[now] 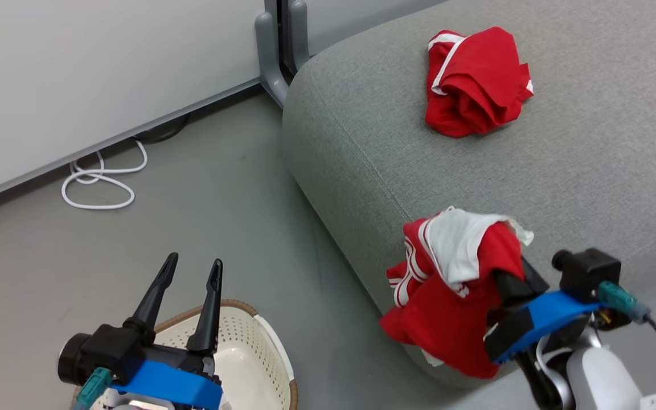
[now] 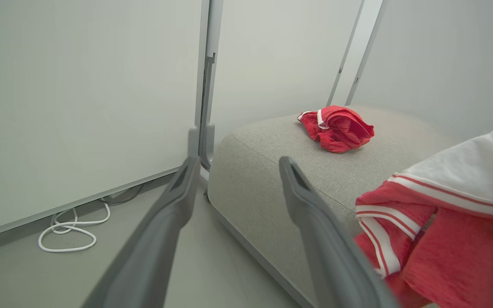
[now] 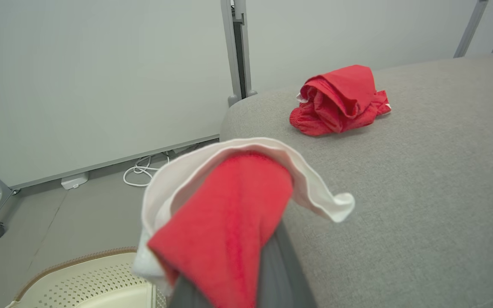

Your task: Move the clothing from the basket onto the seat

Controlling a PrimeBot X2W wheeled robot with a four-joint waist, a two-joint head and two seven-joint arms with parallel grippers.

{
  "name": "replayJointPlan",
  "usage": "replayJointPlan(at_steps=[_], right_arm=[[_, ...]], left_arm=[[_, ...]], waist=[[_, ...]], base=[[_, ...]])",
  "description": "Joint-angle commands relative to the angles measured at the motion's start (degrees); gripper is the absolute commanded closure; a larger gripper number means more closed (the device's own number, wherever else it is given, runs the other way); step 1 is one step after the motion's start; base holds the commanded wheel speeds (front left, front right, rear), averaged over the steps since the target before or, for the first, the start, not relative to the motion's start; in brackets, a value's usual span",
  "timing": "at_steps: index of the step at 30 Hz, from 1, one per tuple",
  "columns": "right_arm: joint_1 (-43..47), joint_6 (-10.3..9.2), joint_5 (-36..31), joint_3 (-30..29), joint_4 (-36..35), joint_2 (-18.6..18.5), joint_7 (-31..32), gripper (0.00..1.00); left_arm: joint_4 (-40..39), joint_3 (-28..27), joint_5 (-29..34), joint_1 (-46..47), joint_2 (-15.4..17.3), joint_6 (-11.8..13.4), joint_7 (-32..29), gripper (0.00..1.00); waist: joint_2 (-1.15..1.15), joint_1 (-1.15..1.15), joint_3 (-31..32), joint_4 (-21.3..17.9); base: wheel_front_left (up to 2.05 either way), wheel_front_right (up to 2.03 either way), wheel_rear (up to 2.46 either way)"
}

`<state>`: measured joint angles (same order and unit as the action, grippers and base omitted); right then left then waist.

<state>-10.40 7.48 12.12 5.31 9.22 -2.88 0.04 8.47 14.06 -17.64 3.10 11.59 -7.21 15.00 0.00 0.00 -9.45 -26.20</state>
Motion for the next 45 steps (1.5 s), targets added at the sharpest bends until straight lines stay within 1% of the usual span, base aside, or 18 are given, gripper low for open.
replayJointPlan(at_steps=[1, 6, 10, 11, 15, 17, 20, 24, 28, 30, 36, 42, 43, 44, 45], right_arm=[[-1.92, 0.03, -0.13, -0.37, 0.01, -0.02, 0.22, 1.0], [-9.11, 0.03, -0.24, -3.44, 1.31, -0.02, 1.16, 1.0], [-17.74, 0.03, -2.85, -7.07, 1.67, -0.39, 2.68, 1.0], [-24.89, 0.02, -4.48, -10.65, 1.33, -2.24, 4.56, 1.0], [-33.95, 0.02, -4.65, -16.17, 2.11, -5.51, 7.24, 1.0], [-38.55, 0.02, -4.2, -19.91, 2.72, -7.47, 8.27, 1.0], [-44.73, 0.02, -5.23, -25.89, 4.32, -10.5, 9.34, 1.0], [-51.5, 0.03, -7.41, -32.36, 6.61, -15.53, 10.77, 1.0], [-54.38, 0.03, -8.4, -36.23, 10.46, -17.91, 11.37, 1.0], [-54.75, 0.02, -8.69, -37.95, 12.79, -18.52, 10.89, 1.0], [-50.98, 0.02, -11.32, -41.8, 20.34, -16.9, 8.64, 1.0], [-48.22, 0.02, -18.09, -42.87, 27.44, -15.99, 6.49, 1.0], [-48.29, 0.02, -18.82, -43.25, 28.48, -15.64, 6.15, 0.73], [-48.59, 0.02, -19.41, -43.92, 29.43, -15.23, 5.92, 0.25], [-48.86, 0.02, -20.04, -44.58, 30.45, -14.77, 6.07, 0.0]], left_arm=[[-0.27, 0.05, 0.0, 1.01, 0.51, -0.43, 0.27, 0.0], [-0.99, 0.66, 0.03, 2.51, 1.87, -0.44, 0.27, 0.0], [-1.56, 1.02, -0.06, 4.17, 2.87, -0.44, 0.27, 0.0], [-2.4, 1.24, 0.25, 5.48, 3.79, -0.31, 0.27, 0.0], [-3.11, 1.68, 0.14, 7.05, 4.78, -0.3, 0.24, 0.0], [-3.84, 1.95, 0.16, 8.1, 5.3, -0.29, 0.14, 0.0], [-5.08, 1.88, 0.42, 9.23, 6.04, -0.29, -0.12, 0.0], [-6.72, 1.36, 0.6, 10.41, 6.98, 0.14, -0.45, 0.0], [-8.28, 0.81, 0.71, 10.55, 7.91, 0.38, -0.65, 0.0], [-9.17, 0.68, 0.87, 10.71, 8.42, 0.52, -0.94, 0.0], [-11.42, 0.47, 1.15, 10.95, 9.46, 0.81, -1.45, 0.0], [-12.69, 0.28, 0.85, 10.18, 10.03, 1.33, -1.76, 0.0], [-12.74, 0.29, 0.81, 10.09, 10.08, 1.41, -1.79, 0.0], [-12.76, 0.3, 0.78, 10.09, 10.12, 1.44, -1.85, 0.0], [-12.75, 0.35, 0.83, 10.23, 10.12, 1.52, -1.83, 0.0]], waist=[[0.0, 0.0, -0.81, 0.45], [0.0, 0.0, -4.61, 1.76], [0.0, 0.0, -8.61, 3.11], [0.0, 0.0, -11.91, 4.32], [0.0, 0.0, -16.03, 5.94], [0.0, 0.0, -18.04, 6.72], [0.0, 0.0, -20.88, 8.08], [0.0, 0.0, -24.1, 9.91], [0.0, 0.0, -26.83, 11.16], [0.0, 0.0, -28.13, 11.62], [0.0, 0.0, -31.21, 12.35], [0.0, 0.0, -32.5, 12.57], [0.0, 0.0, -32.47, 12.62], [0.0, 0.0, -32.36, 12.67], [0.0, 0.0, -32.14, 12.76]], base=[[0.0, 0.0, 0.0], [0.0, 0.0, 0.0], [0.0, 0.0, 0.0], [0.0, 0.0, 0.0], [0.0, 0.0, 0.0], [0.0, 0.0, 0.0], [0.0, 0.0, 0.0], [0.0, 0.0, 0.0], [0.0, 0.0, 0.0], [0.0, 0.0, 0.0], [0.0, 0.0, 0.0], [0.0, 0.0, 0.0], [0.0, 0.0, 0.0], [0.0, 0.0, 0.0], [0.0, 0.0, 0.0]])
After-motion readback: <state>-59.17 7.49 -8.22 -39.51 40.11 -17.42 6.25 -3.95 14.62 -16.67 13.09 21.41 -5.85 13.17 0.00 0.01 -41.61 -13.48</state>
